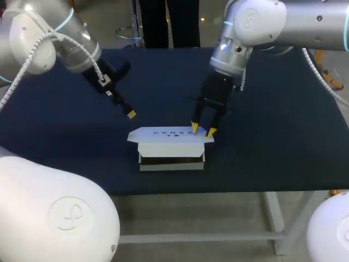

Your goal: Assemble the packaging by folding the flat box into shape, placing the metal phone stand inside, and closing the box properly

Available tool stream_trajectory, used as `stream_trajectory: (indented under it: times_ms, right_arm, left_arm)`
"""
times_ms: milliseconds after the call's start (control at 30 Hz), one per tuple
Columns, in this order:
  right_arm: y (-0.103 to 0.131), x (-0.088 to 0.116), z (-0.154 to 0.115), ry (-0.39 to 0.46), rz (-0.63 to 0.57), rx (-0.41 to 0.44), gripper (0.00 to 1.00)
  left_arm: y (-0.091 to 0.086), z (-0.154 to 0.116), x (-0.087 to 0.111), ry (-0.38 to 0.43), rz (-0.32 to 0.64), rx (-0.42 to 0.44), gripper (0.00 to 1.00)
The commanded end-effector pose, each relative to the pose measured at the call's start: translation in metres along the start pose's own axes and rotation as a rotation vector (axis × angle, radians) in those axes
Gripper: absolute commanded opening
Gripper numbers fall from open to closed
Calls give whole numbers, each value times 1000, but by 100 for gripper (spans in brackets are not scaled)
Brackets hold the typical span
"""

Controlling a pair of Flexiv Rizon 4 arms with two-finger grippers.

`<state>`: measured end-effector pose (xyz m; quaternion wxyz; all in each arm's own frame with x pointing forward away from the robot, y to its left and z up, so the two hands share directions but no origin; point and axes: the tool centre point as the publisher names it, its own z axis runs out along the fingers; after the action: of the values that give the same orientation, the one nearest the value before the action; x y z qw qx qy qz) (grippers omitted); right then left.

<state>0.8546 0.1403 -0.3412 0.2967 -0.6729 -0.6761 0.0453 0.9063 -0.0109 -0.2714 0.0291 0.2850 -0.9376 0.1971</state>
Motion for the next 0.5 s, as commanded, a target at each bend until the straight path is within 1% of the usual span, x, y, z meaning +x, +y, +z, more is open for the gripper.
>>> stream_trajectory:
  times_ms: [33,67,100,133,500]
  right_arm:
    - [-3,-1,3,2,1,-11,48]
    - [-3,-1,3,1,2,-11,48]
    - [-3,-1,3,1,3,-12,48]
    - [-3,-2,3,0,3,-13,48]
    - [-4,-2,5,0,-3,-19,48]
  left_arm:
    - [-9,16,-9,164,-474,-280,100]
    - [-8,16,-9,166,-486,-280,100]
    - [-6,15,-10,85,-571,-271,100]
    - [-6,17,-11,-101,-697,-251,100]
    - [-6,17,-11,-101,-697,-251,100]
